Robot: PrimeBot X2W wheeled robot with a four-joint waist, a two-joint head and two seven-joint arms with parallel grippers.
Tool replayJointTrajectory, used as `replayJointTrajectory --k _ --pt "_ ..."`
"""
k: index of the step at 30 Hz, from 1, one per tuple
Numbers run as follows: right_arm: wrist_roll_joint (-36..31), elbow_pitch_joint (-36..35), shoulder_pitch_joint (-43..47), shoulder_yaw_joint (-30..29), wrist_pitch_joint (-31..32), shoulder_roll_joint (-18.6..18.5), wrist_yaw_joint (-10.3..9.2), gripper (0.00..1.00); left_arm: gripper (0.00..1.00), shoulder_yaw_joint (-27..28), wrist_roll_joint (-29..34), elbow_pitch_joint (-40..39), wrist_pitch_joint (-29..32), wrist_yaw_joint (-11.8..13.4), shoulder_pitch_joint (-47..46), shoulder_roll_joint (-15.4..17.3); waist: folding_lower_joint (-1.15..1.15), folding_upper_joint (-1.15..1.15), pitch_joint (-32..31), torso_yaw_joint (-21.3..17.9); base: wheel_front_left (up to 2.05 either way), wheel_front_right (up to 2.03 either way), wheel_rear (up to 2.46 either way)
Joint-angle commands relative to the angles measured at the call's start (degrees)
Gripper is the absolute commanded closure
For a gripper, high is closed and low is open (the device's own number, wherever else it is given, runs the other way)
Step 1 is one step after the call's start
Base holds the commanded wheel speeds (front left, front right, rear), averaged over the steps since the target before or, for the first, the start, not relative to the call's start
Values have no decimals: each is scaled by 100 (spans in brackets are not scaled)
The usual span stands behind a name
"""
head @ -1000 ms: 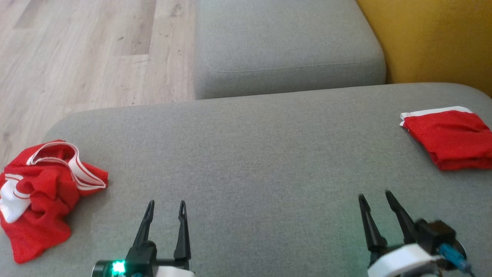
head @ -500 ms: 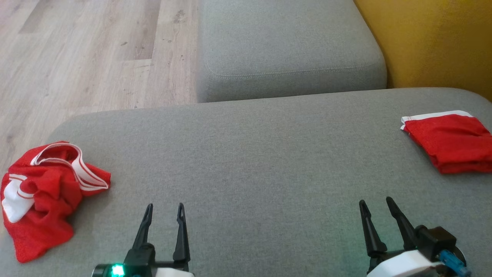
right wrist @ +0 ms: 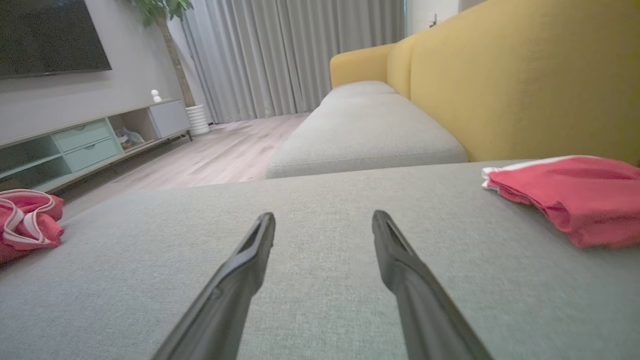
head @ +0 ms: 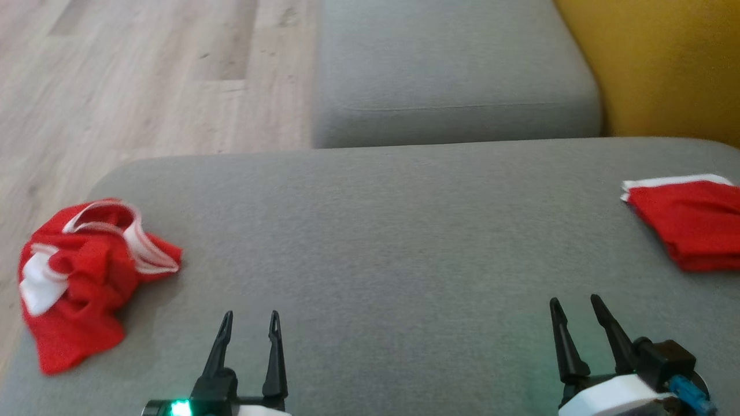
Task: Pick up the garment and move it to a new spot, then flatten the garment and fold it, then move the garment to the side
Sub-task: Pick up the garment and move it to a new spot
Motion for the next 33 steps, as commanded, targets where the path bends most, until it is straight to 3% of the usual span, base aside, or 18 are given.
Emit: replayJointTrajectory --k 1,10,16,20,25,29,33 --pt "-24 -167 -214 92 -62 12 39 0 0 150 62 -129 -29 15 -285 -7 0 0 51 288 0 0 0" --pt "-50 -187 -407 118 -62 111 39 0 0 421 252 -78 -29 10 -331 -4 0 0 329 1529 0 0 0" --pt "-85 -185 -573 131 -62 135 39 0 0 779 314 -216 -29 42 -325 18 0 0 555 2040 0 0 0" --pt "-101 -188 -606 129 -62 100 39 0 0 945 373 -325 -29 45 -416 75 0 0 680 2137 0 0 0" --pt "-146 -224 -642 141 -62 -108 39 0 0 1161 522 -510 -29 -106 -1038 393 0 0 1016 2119 0 0 0" --pt "-228 -369 -888 131 -62 -526 39 0 0 1225 646 -439 -29 -346 -2212 727 0 0 1699 1986 0 0 0" --pt "-265 -499 -1179 125 -62 -1015 39 0 0 1173 773 460 242 -587 -3741 1029 0 0 2293 1798 0 0 0"
